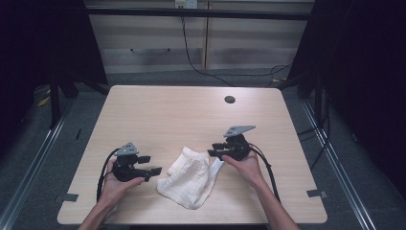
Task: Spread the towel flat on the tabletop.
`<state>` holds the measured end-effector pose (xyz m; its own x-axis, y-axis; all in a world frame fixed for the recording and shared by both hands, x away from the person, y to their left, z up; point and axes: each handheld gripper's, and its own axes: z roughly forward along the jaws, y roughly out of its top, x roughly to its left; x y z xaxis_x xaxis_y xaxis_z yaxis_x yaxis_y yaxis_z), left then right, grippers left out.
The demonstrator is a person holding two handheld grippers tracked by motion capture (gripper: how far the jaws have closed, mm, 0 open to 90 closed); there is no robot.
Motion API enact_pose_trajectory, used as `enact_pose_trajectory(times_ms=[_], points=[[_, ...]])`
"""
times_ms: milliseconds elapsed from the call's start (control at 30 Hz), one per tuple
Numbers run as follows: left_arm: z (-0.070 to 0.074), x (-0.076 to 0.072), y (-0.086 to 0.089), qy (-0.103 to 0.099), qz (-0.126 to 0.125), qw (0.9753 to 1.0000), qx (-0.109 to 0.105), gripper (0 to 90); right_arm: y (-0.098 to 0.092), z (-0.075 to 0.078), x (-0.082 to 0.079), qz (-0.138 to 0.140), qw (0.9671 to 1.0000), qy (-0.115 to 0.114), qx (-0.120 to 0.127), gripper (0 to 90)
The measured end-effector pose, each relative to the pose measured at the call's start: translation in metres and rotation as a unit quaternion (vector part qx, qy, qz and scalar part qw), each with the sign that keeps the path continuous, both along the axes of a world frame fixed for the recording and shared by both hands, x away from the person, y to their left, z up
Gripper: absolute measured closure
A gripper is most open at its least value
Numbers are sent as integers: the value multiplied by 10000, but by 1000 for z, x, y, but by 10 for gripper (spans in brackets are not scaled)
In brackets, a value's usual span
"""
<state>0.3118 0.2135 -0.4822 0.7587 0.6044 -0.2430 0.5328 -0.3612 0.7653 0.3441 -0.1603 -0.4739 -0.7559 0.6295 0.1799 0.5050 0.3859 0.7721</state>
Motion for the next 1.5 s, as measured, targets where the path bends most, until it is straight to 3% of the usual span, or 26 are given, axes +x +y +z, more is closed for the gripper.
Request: enact_pose_trajectory(times_ms=[100,233,433,533,567,600,667,700,800,1133,1267,1467,1500], points=[[0,1,4,-110,11,9999,-14,250,6,-13,9,112,9998,161,-50,624],[-2,2,8,-54,137,9999,-57,246,10,-24,13,139,9993,312,-126,616],[-4,0,7,-82,4,9999,57,245,17,-28,14,241,9990,282,-230,615],[-5,0,6,-59,-7,10000,71,245,22,-31,12,287,9983,202,-466,679],[-5,0,5,-56,-12,9999,88,245,22,-31,12,287,9983,202,-466,679],[-5,-1,5,-70,-8,9999,75,245,23,-31,12,315,9982,166,-489,757],[-5,-1,5,-71,4,9999,72,245,22,-31,11,304,9981,148,-517,797],[-5,-1,6,-71,15,10000,57,245,21,-32,10,345,9982,147,-459,873],[-5,0,6,-63,5,10000,70,245,20,-32,9,349,9982,164,-449,882],[-5,-2,9,-59,51,10000,30,245,6,-13,9,77,9998,140,83,889],[-4,-2,10,-88,80,9999,11,246,4,-6,10,26,9998,109,150,889],[-2,-2,15,-101,182,9998,-73,245,-1,27,14,-57,9994,-125,326,890],[-2,-2,15,-101,182,9998,-73,245,-1,27,14,-57,9994,-125,326,890]])
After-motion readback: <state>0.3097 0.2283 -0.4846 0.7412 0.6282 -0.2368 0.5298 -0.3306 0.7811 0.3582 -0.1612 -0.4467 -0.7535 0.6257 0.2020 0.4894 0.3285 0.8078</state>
